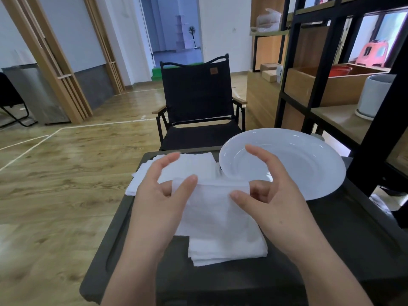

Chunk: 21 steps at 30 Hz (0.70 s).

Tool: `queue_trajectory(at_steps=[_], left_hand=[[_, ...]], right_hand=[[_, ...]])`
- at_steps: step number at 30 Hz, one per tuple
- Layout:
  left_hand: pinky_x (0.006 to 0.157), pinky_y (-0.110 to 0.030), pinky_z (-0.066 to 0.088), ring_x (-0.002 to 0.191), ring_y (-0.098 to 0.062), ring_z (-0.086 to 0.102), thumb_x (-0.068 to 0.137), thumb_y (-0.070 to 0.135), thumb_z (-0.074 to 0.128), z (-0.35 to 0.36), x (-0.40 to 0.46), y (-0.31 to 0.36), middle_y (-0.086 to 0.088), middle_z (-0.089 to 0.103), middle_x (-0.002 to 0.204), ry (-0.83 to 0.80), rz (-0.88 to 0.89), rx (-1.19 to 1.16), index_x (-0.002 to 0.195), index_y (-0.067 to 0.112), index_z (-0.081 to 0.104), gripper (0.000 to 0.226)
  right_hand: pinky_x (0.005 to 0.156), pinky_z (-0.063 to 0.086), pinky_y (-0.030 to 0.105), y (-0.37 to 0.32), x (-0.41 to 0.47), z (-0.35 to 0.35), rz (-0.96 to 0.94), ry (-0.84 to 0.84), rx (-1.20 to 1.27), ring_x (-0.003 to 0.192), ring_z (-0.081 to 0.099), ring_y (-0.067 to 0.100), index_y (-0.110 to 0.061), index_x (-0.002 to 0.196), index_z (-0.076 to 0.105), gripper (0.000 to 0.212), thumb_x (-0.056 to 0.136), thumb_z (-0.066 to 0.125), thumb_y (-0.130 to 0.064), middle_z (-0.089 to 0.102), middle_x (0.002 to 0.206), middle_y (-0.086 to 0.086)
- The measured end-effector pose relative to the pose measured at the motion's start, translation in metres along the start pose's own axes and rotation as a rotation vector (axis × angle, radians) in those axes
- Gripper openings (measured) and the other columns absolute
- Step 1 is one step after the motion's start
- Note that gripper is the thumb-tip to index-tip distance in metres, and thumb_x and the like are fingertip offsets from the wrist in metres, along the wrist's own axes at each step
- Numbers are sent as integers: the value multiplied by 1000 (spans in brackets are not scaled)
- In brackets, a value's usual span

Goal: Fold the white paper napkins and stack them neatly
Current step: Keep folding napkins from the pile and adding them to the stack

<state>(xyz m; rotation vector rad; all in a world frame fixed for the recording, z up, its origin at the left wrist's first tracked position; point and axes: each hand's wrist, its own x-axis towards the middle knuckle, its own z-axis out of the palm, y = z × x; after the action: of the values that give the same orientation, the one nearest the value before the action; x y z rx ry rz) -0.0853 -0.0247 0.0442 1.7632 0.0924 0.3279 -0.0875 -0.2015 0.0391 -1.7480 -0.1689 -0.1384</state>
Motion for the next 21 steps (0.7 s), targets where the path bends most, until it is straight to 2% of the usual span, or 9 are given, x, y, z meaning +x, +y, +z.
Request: queue_trajectory(at_steps=[3,8,10,11,13,14,17,19,21], left_hand=[[60,-16,42,58,-5,57,77,30,76,-5,-2,3,17,65,63,-99,84,137,91,42,73,19],[51,-11,33,50,-4,40,73,30,80,-8,0,-1,21,58,59,-45,189,274,75,40,76,12],[60,-10,36,64,3,50,70,33,81,-10,1,0,22,60,86,-54,223,279,73,43,75,12],[68,-11,37,80,7,54,67,37,79,-11,1,2,23,57,100,-80,228,275,74,43,75,9],[79,-15,40,108,11,51,65,45,73,-11,-1,4,25,53,115,-134,225,256,76,40,74,12],[79,-15,42,107,13,52,68,44,71,-11,-3,6,25,56,116,-161,200,218,79,39,73,12],[67,-11,46,71,4,62,83,26,70,-9,-5,8,17,70,88,-258,58,68,94,37,67,16],[56,-13,38,53,-3,52,88,24,66,-7,-4,4,12,58,56,-260,-4,96,103,39,62,22],[45,-11,29,42,-3,37,89,27,65,-5,0,-2,14,42,42,-197,-51,163,104,40,59,21]], right_hand=[[77,55,24,3,1,-4,-54,7,-30,78,65,20,-63,126,41,69,84,74,-19,62,70,9],[76,56,27,7,3,-6,-85,38,-142,76,63,13,-49,112,63,40,83,75,-23,68,79,2],[68,51,18,9,3,-8,-74,55,-207,77,57,3,-51,106,66,34,80,76,-32,62,86,-10],[67,46,15,9,3,-9,-67,56,-227,77,53,-1,-52,102,67,30,78,76,-36,57,89,-14],[71,45,16,10,3,-10,-24,19,-216,81,53,-3,-50,90,72,18,74,75,-43,55,95,-18],[74,49,21,9,2,-11,-1,-1,-181,85,57,-1,-46,86,74,13,73,75,-44,59,98,-19],[75,59,23,3,1,-14,51,-23,-13,86,71,4,-34,83,77,7,81,71,-35,74,94,-19],[71,59,20,2,1,-16,122,-47,28,83,73,3,-27,84,78,17,92,63,-28,78,88,-13],[79,59,37,10,3,-16,205,-84,-77,91,73,20,-12,91,75,28,98,55,-30,77,94,5]])
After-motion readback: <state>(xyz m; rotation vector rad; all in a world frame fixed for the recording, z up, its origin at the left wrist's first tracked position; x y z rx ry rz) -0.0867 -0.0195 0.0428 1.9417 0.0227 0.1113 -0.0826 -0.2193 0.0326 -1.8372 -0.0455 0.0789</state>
